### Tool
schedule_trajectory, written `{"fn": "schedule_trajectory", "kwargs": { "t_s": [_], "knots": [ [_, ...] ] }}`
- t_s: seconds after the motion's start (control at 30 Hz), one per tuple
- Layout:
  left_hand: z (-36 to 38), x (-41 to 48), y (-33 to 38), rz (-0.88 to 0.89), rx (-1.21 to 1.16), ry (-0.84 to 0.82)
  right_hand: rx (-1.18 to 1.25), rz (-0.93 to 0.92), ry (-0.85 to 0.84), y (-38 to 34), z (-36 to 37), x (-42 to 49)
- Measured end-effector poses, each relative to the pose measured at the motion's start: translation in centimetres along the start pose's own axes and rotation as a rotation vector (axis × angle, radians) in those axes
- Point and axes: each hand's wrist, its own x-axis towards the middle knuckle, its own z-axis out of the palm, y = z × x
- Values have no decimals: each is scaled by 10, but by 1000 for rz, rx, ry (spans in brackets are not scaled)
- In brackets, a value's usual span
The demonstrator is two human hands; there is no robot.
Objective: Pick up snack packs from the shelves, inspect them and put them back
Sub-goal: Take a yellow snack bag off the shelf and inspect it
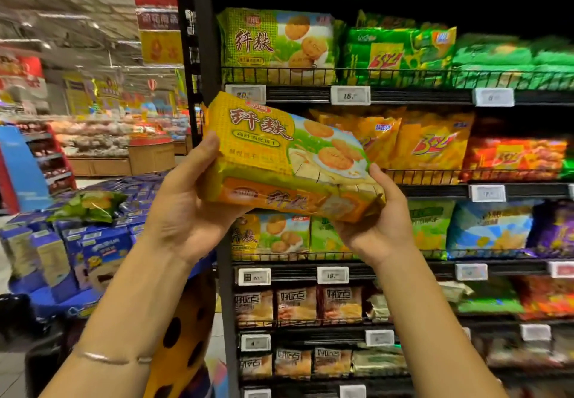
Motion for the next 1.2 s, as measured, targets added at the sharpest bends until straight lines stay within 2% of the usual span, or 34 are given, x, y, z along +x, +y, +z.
{"fn": "schedule_trajectory", "kwargs": {
  "t_s": [0.13,0.2,0.3,0.43,0.5,0.6,0.63,0.73,0.8,0.9,1.03,1.2],
  "knots": [
    [15,3,-10,54,76,75,168,21,59,11,-6,7],
    [16,5,-19,87,80,71,218,22,4,15,-4,8],
    [2,1,-29,137,200,-35,117,22,-113,17,3,8],
    [-40,1,-24,-35,345,-155,101,-130,-87,0,6,3],
    [-44,5,-31,-159,297,-132,-6,-251,-110,-3,13,-2],
    [-37,14,-51,-186,103,109,-253,-483,-103,8,34,-12],
    [-36,17,-58,-198,13,133,-327,-538,-126,11,39,-15],
    [-34,19,-74,-346,-217,37,-570,-612,-266,14,48,-21],
    [-26,17,-86,-487,-343,-6,-682,-618,-323,12,54,-15],
    [-6,8,-99,-657,-519,-100,-836,-508,-398,6,61,-4],
    [11,16,-95,-690,-473,-161,-937,-461,-504,-11,65,-2],
    [26,36,-82,-678,-379,-155,-953,-501,-529,-27,76,-2]
  ]
}}
